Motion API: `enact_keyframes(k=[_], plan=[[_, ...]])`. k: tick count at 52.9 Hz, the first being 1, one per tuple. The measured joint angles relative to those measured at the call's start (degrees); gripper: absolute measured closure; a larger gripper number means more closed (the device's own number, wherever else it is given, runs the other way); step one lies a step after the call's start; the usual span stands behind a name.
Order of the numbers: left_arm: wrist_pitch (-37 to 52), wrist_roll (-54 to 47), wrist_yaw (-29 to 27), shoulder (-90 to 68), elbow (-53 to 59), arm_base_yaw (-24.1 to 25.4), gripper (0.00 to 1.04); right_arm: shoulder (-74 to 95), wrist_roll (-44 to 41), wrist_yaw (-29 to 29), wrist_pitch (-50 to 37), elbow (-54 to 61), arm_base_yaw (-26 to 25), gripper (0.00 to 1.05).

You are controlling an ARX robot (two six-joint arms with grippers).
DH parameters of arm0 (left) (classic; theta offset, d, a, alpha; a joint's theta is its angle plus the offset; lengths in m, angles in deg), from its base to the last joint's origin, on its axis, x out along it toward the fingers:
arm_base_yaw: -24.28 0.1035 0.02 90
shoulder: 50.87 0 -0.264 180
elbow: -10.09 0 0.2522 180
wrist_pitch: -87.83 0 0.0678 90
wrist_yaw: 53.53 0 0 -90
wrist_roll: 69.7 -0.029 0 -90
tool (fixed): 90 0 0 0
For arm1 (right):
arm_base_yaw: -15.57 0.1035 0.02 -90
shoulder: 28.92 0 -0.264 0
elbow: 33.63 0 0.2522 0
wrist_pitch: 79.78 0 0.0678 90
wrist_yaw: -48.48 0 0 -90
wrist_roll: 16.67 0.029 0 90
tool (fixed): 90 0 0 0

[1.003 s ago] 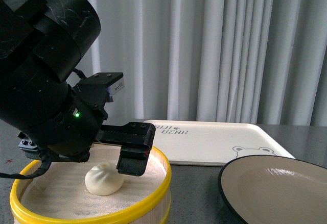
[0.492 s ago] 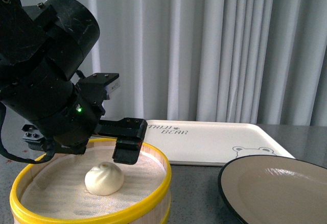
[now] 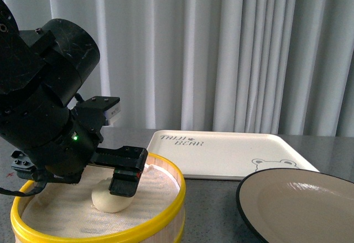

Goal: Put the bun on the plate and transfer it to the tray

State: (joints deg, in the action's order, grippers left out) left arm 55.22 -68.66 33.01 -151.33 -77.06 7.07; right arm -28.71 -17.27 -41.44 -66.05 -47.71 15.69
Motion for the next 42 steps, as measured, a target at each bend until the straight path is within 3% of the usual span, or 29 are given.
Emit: enact_keyframes(k=[15, 22, 34, 42], plan=[[0.24, 0.52, 0.33, 0.00, 0.00, -0.07, 0.08, 0.00, 0.00, 0.00, 0.00, 0.00, 0.02, 0.09], [0.35, 0.66, 0.68, 0.00, 0.00, -0.22, 0.36, 0.00, 0.00, 0.00, 0.00, 0.00, 0.02, 0.09], [1.33, 0.42, 2.34, 0.11, 0.11, -0.42, 0.69, 0.00, 0.00, 0.00, 0.00, 0.00, 0.02, 0.09], [1.95, -0.76, 2.38, 1.92, 0.26, -0.42, 0.99, 0.00, 0.00, 0.00, 0.00, 0.00, 0.02, 0.09]])
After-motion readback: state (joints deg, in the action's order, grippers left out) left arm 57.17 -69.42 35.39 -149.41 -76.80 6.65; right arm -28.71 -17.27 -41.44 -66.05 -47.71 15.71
